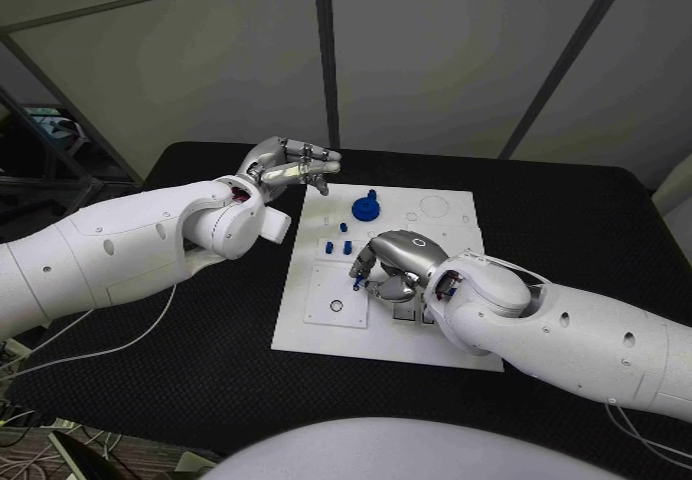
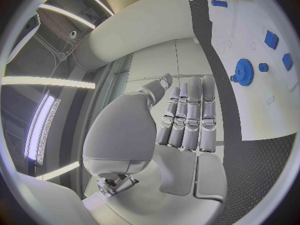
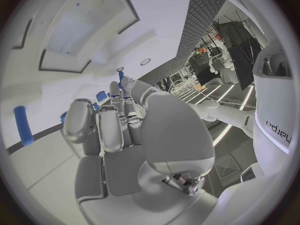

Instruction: Assemble the parts on the task board

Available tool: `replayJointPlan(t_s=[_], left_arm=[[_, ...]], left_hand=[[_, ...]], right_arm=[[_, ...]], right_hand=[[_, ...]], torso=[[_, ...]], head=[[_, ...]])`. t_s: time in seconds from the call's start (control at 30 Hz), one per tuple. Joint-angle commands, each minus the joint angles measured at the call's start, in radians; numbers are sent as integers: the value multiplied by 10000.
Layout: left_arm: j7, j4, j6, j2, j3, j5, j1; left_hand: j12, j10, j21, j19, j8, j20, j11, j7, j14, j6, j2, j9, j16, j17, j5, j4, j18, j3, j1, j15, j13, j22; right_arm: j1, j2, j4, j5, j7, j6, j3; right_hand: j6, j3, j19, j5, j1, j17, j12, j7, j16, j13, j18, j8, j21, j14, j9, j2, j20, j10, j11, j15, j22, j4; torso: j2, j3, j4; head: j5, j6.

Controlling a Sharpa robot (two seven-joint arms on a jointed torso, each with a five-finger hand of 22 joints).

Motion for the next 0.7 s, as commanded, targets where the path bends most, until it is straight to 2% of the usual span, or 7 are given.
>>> replayJointPlan(t_s=[0.03,0.47,0.7], left_arm=[[182,-5,130,16,9,29,16],[166,-26,162,25,10,29,16],[161,-22,188,30,10,29,16]], left_hand=[[43,-65,-37,-1,-49,56,-6,35,-98,-13,93,-9,-63,-9,-12,17,-119,-62,11,-4,6,-16],[47,-78,-47,-5,-51,59,-2,37,-105,-15,94,-8,-66,-17,-12,17,-120,-73,11,0,6,-20],[47,-78,-47,-5,-51,59,-2,37,-105,-15,94,-8,-66,-17,-12,17,-120,-73,11,0,6,-20]], right_arm=[[9,32,-11,-137,-49,173,-3],[6,81,-33,-249,-125,479,-37],[5,145,-92,-426,-304,631,-61]], right_hand=[[-20,5,28,-36,-46,-14,-53,78,36,6,-89,-6,29,431,16,45,19,22,63,17,8,-3],[-21,0,16,-49,-59,-25,-61,81,32,6,-86,-10,22,428,15,55,22,21,66,20,-5,6],[-19,-5,17,-59,-71,-40,-66,83,23,6,-87,-12,24,425,15,61,24,22,68,22,0,13]], torso=[[-9,-5,10],[-4,-6,0],[-5,-8,15]], head=[[-2,-25],[27,-79],[28,-103]])
